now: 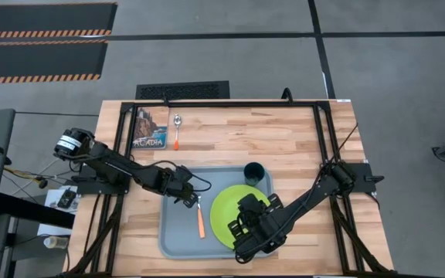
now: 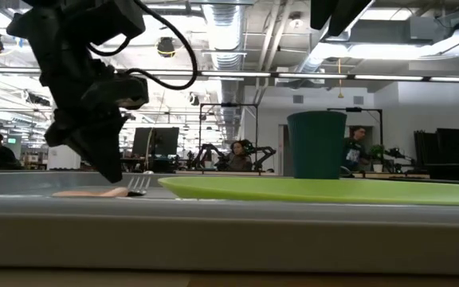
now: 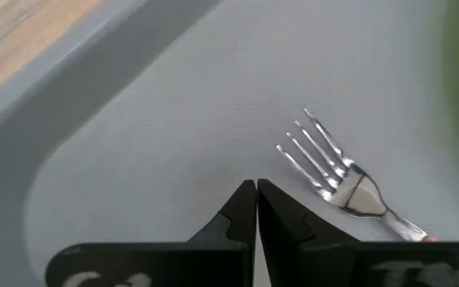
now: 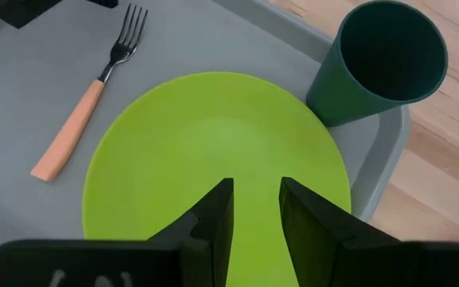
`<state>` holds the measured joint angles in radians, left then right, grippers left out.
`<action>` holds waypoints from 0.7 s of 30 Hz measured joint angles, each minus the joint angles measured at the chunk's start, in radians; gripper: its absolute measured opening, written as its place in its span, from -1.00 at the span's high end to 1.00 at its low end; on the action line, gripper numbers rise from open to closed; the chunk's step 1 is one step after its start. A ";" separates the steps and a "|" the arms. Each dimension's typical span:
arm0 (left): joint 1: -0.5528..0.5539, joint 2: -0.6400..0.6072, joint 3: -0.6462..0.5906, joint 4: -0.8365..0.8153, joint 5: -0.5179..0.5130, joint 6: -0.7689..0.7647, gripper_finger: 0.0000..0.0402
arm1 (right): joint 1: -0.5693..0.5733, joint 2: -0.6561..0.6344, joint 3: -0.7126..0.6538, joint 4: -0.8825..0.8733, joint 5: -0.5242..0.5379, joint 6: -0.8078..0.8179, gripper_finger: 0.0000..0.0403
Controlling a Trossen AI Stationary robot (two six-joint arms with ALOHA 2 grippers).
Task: Pick and place plate/cup/fork/spoon on tray
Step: Put the yellow fork on the blue tray to the left of the green plate, then put the orange spoon on the blue tray to the left of the yellow fork
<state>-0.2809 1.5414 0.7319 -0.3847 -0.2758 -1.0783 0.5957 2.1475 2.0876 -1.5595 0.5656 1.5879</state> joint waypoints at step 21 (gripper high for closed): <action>0.052 -0.019 0.001 0.042 0.016 0.065 1.00 | 0.006 0.000 0.000 0.004 0.000 0.001 0.37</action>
<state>-0.2287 1.5228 0.7330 -0.3429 -0.2602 -1.0134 0.6022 2.1471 2.0872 -1.5550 0.5657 1.5887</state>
